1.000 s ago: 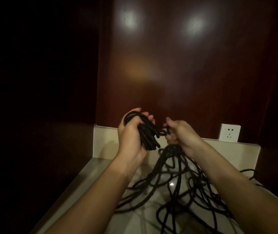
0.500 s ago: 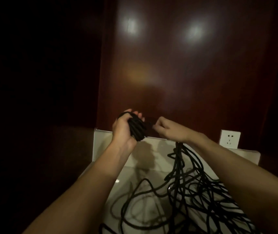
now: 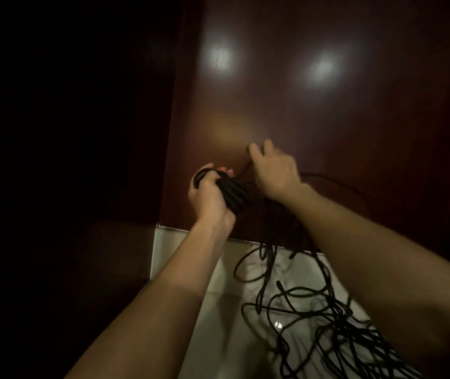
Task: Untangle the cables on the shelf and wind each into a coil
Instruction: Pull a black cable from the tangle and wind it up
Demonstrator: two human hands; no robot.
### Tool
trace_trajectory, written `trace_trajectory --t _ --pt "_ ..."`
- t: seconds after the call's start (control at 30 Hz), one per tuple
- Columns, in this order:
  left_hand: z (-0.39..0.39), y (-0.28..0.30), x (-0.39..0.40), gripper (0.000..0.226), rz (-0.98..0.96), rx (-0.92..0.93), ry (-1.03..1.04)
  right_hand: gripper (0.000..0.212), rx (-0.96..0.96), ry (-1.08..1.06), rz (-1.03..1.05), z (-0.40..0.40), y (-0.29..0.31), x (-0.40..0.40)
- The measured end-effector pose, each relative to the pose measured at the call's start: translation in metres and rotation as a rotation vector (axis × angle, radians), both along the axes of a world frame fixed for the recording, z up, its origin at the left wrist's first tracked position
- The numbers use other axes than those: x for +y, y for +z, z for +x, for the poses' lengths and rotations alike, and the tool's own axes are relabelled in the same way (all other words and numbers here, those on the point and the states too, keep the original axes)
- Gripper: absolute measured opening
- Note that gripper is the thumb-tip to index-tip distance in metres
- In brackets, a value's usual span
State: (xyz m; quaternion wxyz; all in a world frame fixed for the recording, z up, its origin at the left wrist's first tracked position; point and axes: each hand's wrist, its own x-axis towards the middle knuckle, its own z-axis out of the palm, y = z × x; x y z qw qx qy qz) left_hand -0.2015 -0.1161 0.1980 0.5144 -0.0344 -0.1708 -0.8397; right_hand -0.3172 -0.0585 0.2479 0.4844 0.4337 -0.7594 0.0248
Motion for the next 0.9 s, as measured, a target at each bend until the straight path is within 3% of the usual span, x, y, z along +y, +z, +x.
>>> trace_trajectory --t 0.07,0.13,0.2,0.23,0.43,0.57,0.63,0.7,0.77,0.83,0.9 --pt "-0.001 -0.02 -0.011 0.021 0.035 -0.047 -0.025 0.053 -0.267 -0.095 -0.122 0.014 -0.048 -0.012" --pt "-0.003 -0.042 -0.01 0.019 0.032 -0.1 -0.06 0.042 -0.558 -0.13 -0.339 0.026 -0.092 -0.02" --pt "-0.004 -0.06 -0.005 0.02 0.026 -0.138 -0.064 0.032 -0.802 -0.044 -0.56 0.035 -0.123 -0.029" --pt "-0.003 -0.065 -0.005 0.02 0.024 -0.143 -0.07 0.029 -0.825 0.001 -0.614 0.037 -0.134 -0.03" --pt "0.022 -0.058 -0.015 0.024 -0.074 -0.157 -0.065 0.025 -0.578 0.095 -0.297 0.032 -0.153 -0.006" --pt "0.033 -0.064 -0.022 0.026 -0.147 -0.227 0.029 0.013 -0.783 0.364 0.022 0.033 -0.151 0.002" --pt "0.038 -0.069 -0.036 0.025 -0.119 -0.215 0.0 0.012 -0.913 0.481 0.08 0.034 -0.147 0.009" --pt "0.043 -0.073 -0.044 0.023 -0.082 -0.196 -0.063 0.013 -0.976 0.565 -0.003 0.038 -0.143 0.016" --pt "0.046 -0.073 -0.043 0.021 -0.048 -0.159 -0.116 0.011 -0.923 0.668 -0.204 0.041 -0.146 0.02" --pt "0.047 -0.069 -0.042 0.021 -0.03 -0.124 -0.129 0.012 -0.775 0.794 -0.428 0.049 -0.152 0.021" --pt "0.048 -0.066 -0.041 0.023 -0.021 -0.108 -0.101 0.01 -0.568 0.803 -0.526 0.052 -0.159 0.022"
